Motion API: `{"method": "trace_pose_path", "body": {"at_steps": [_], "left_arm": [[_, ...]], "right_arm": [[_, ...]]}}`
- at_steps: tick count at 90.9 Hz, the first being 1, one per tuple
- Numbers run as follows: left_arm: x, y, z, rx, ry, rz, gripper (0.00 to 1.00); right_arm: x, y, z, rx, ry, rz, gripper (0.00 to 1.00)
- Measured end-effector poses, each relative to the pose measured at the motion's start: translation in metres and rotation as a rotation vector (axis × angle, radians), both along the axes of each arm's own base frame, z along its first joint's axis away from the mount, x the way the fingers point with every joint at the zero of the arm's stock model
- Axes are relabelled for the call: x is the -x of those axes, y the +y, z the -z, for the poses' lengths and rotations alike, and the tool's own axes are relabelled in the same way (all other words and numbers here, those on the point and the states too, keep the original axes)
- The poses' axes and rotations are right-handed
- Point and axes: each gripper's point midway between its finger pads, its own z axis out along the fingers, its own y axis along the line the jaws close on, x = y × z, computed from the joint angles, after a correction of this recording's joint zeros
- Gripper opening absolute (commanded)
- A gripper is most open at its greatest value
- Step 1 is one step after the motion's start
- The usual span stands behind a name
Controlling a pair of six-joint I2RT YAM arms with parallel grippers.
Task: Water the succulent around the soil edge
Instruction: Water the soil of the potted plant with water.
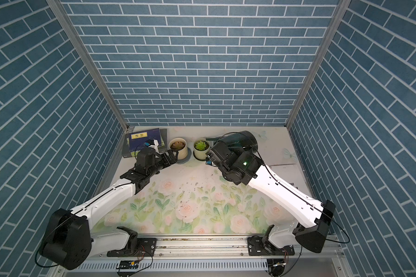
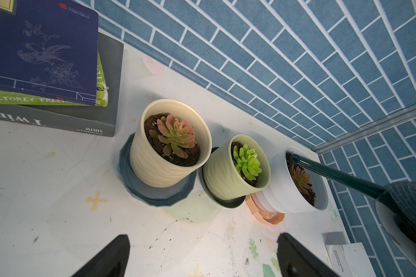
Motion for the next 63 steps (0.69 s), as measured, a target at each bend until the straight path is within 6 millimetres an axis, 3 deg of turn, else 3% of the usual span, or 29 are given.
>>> {"method": "trace_pose_path", "body": {"at_steps": [28, 63], "left_arm": [[0.0, 0.0, 0.0, 0.007, 0.003, -0.004, 1.0], [0.0, 0.002, 0.002, 0.009, 0.002, -0.009, 1.0]], "right_arm": [[0.014, 0.004, 0.013, -0.003, 0.055, -0.052, 0.0], [0.012, 0.021, 0.009, 0.024, 0.034, -0.131, 0.0]]}}
